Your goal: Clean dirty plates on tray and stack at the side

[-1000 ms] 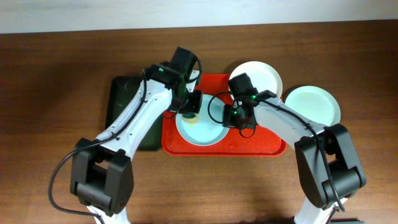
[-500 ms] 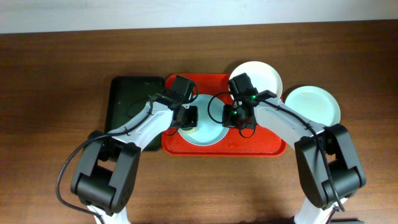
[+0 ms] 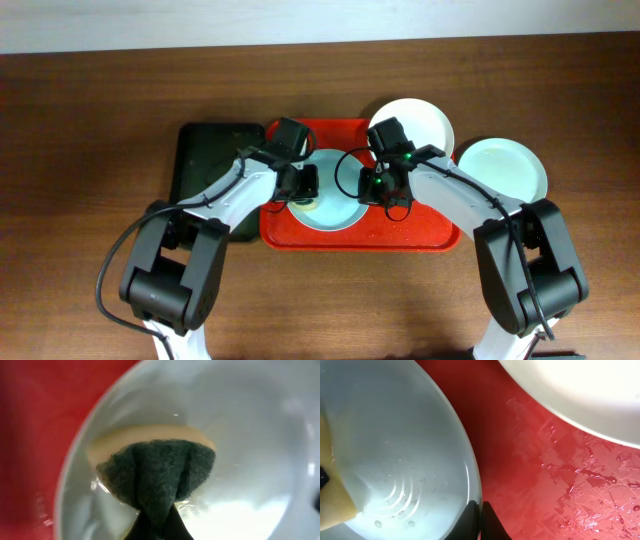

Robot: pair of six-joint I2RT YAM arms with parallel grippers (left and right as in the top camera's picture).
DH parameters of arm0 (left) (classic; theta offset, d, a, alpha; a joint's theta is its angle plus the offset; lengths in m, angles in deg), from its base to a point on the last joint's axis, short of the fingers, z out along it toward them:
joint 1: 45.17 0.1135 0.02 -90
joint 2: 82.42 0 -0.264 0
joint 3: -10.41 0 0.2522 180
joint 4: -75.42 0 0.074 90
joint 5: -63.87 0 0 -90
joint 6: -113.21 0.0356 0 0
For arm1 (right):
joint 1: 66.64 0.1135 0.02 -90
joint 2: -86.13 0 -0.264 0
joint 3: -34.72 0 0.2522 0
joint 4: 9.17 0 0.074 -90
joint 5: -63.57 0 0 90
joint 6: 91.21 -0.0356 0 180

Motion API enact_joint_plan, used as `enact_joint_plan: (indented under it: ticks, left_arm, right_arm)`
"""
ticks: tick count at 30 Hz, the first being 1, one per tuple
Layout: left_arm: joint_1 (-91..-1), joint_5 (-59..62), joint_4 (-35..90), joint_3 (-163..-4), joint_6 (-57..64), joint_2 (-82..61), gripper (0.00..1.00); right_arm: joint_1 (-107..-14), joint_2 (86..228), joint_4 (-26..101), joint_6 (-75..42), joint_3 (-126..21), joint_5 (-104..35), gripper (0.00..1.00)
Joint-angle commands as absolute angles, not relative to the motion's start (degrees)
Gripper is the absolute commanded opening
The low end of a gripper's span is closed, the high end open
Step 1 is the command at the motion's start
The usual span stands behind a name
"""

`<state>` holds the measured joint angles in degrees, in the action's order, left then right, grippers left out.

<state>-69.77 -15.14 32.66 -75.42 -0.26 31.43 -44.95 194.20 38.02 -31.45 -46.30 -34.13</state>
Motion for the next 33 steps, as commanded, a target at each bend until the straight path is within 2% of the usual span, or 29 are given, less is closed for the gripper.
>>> enact_joint_plan:
  ticks: [1, 9, 13, 17, 23, 33]
  left_arm:
    - [-71.06, -0.89, 32.73, -75.48, -0.76, 35.97, 0.00]
    - [-71.04, -0.89, 30.02, -80.23, 1.58, 35.97, 0.00]
    - [-70.89, -12.10, 17.39, -89.25, 3.35, 35.60, 0.00]
    - [-70.99, -18.31, 9.82, -96.29, 4.01, 34.18, 0.00]
    - [-71.06, -22.44, 10.00, -95.13, 3.90, 34.51, 0.00]
    - [-71.43, -22.57, 16.42, -89.63, 3.53, 38.92, 0.00]
  right_arm:
    - [-44.51, 195.36, 38.13, -31.52, -45.56, -34.79, 0.04]
    - [-44.51, 195.36, 38.18, -31.52, -45.56, -34.79, 0.04]
    - [-44.51, 195.36, 38.20, -31.50, -45.56, -34.79, 0.04]
    - [-44.51, 195.36, 38.18, -31.52, -45.56, -34.79, 0.04]
    - [-44.51, 195.36, 38.22, -31.52, -45.56, -34.79, 0.04]
    - [-44.51, 195.36, 38.20, -31.52, -45.56, -34.79, 0.04]
